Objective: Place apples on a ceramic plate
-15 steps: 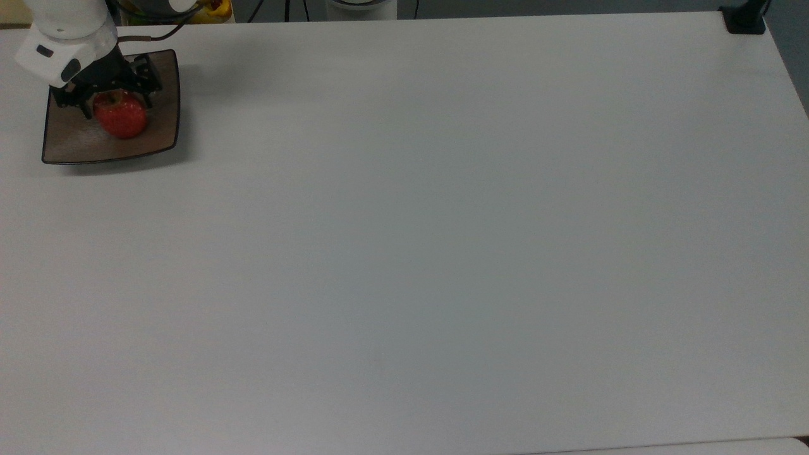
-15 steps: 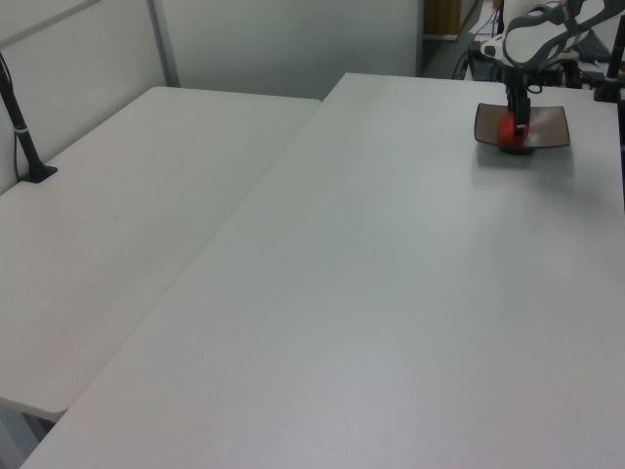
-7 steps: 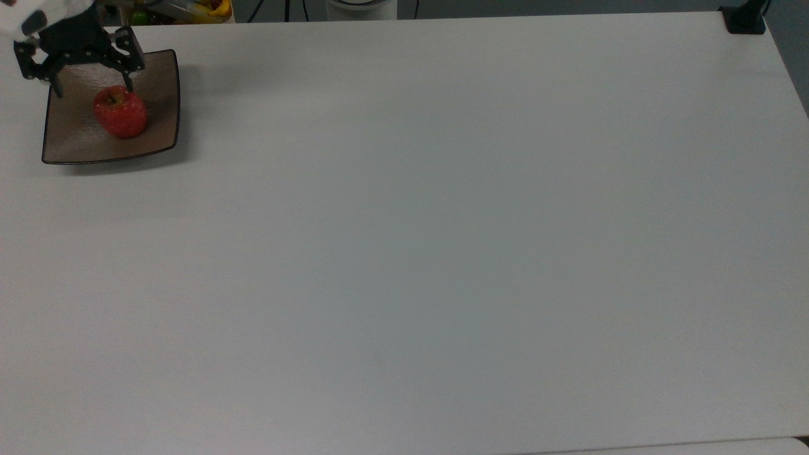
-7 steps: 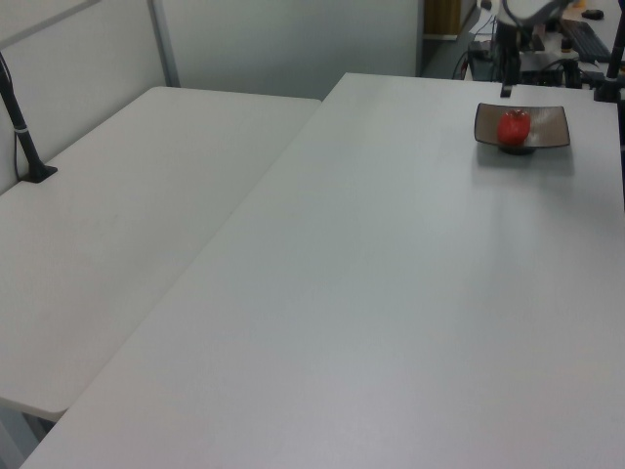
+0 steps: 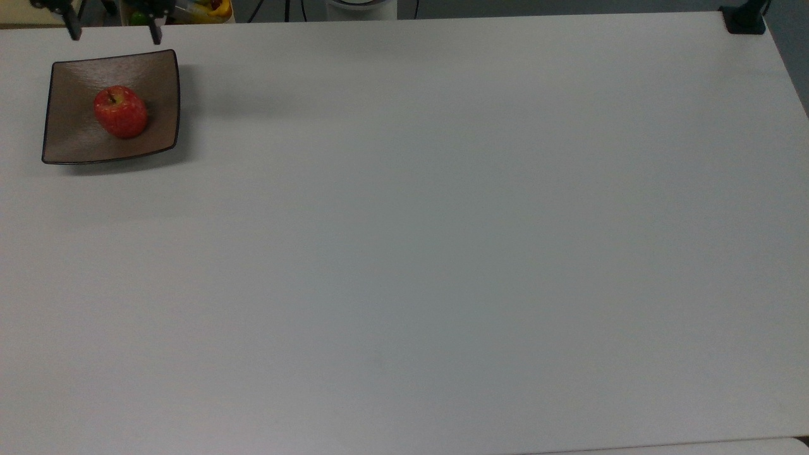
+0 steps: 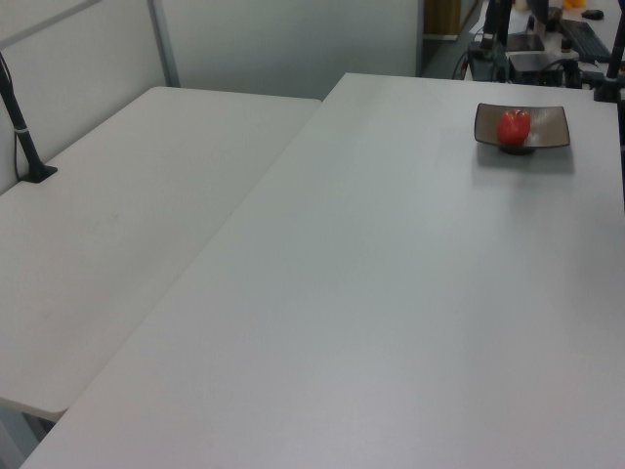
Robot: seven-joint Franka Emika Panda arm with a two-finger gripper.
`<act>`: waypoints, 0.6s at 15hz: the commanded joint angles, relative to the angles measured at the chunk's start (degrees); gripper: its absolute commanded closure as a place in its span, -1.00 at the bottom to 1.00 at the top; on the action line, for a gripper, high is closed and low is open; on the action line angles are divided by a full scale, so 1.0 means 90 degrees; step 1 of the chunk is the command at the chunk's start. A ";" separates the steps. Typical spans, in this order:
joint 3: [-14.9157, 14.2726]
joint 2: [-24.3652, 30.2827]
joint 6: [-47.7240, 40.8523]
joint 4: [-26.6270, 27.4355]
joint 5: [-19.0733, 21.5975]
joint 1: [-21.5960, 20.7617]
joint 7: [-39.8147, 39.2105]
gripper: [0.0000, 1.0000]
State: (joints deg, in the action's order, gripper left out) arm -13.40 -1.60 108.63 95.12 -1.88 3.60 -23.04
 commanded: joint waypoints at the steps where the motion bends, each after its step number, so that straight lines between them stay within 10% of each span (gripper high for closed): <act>1: 0.0366 0.0227 -0.1090 -0.0480 0.0344 -0.0243 0.1326 -1.00; 9: 0.1410 0.0383 -0.2080 -0.0931 0.0444 -0.0644 0.3262 -1.00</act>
State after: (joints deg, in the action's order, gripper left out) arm -2.58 1.57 91.46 86.82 1.40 -0.32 1.28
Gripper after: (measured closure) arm 0.000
